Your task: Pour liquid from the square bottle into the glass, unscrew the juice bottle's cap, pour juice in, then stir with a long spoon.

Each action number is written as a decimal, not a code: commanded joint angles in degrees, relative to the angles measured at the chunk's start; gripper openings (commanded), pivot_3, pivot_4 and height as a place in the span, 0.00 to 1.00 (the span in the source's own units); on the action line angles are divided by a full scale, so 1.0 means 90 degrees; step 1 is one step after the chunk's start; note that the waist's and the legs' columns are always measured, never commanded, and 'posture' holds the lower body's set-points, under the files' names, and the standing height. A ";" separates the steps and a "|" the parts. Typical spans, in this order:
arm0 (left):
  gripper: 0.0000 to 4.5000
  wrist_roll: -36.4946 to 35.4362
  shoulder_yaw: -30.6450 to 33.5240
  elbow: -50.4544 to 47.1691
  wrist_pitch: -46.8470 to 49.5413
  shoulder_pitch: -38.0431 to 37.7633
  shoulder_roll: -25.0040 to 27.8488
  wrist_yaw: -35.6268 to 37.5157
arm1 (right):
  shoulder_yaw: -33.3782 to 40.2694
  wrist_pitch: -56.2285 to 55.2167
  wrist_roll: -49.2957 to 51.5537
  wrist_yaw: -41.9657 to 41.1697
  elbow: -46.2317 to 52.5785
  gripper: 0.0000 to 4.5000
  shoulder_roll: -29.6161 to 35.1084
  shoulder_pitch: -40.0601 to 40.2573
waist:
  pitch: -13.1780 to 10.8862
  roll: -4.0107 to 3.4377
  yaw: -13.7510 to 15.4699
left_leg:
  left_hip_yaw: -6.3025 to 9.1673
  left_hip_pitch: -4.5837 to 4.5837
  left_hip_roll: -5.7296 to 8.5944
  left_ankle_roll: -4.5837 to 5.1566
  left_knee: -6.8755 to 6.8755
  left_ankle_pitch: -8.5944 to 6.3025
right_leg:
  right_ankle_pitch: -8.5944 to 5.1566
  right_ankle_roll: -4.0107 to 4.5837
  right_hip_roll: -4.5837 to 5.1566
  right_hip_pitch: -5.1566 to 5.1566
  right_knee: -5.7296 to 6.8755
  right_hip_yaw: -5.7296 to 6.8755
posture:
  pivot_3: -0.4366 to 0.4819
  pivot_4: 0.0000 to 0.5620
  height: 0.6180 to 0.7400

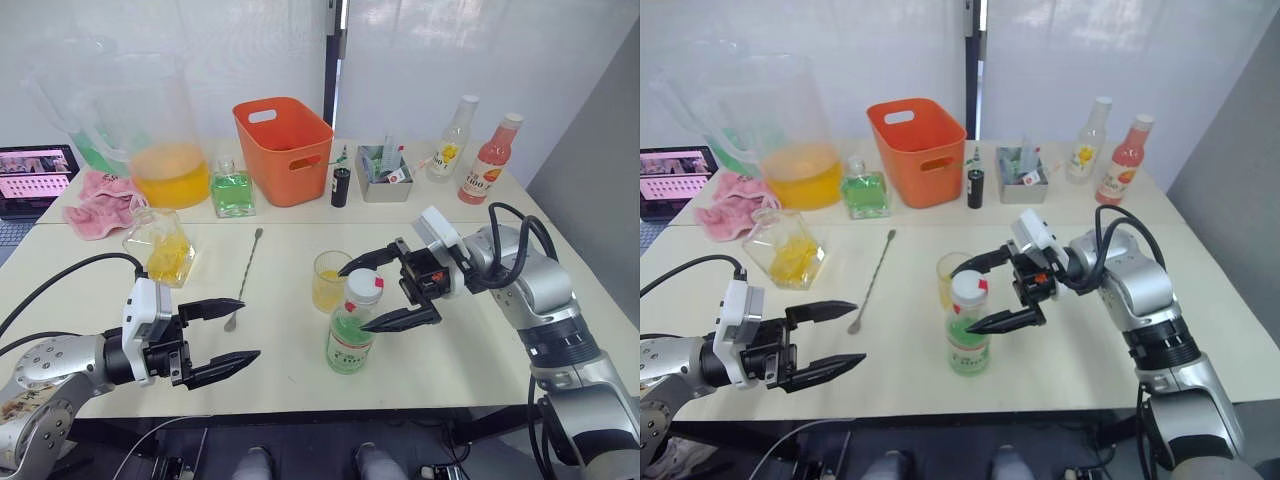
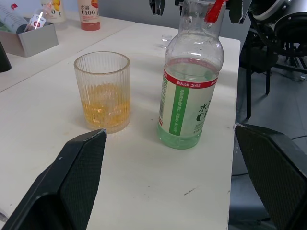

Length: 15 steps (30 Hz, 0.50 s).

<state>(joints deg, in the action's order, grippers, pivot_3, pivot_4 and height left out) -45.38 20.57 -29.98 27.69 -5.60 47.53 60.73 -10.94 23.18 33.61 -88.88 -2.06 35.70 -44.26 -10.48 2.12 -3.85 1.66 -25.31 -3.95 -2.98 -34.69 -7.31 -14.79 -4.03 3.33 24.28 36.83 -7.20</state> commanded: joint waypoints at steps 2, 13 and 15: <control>1.00 -0.0133 0.0187 -0.0203 -0.0007 -0.0016 0.0065 -0.0005 | 0.0096 -0.0046 0.0122 -0.0270 0.0136 0.66 -0.0079 -0.0018 | 0.0000 0.0000 -0.0003 | 0.0000 0.0000 0.0000 0.0000 0.0001 0.0000 | 0.0000 0.0000 0.0000 0.0001 0.0001 0.0000 | 0.48 0.27 1.00; 1.00 -0.0083 0.0017 -0.0079 -0.0001 0.0227 0.0070 0.0078 | 0.0341 0.0102 0.0259 0.0172 0.0853 0.37 -0.0034 0.0354 | 0.0000 0.0000 0.0008 | 0.0001 0.0000 0.0000 0.0000 0.0003 0.0000 | -0.0001 0.0000 0.0000 0.0000 0.0001 0.0001 | 0.48 0.27 1.00; 1.00 -0.0069 -0.0012 -0.0046 -0.0012 0.0257 0.0061 0.0108 | 0.0472 0.0378 0.0315 0.0699 0.1293 0.37 -0.0040 0.0418 | 0.0000 0.0000 0.0005 | 0.0000 0.0000 0.0000 0.0000 0.0004 0.0000 | -0.0001 0.0000 0.0000 0.0001 0.0000 0.0001 | 0.48 0.27 1.00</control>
<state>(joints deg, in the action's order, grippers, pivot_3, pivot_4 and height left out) -45.34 20.35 -30.28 27.80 -4.08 47.59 61.39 -9.13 25.00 34.61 -85.42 5.31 35.08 -39.97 -10.48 2.11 -3.80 1.67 -25.31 -3.95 -2.98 -34.65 -7.31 -14.80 -4.03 3.33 24.30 36.84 -7.20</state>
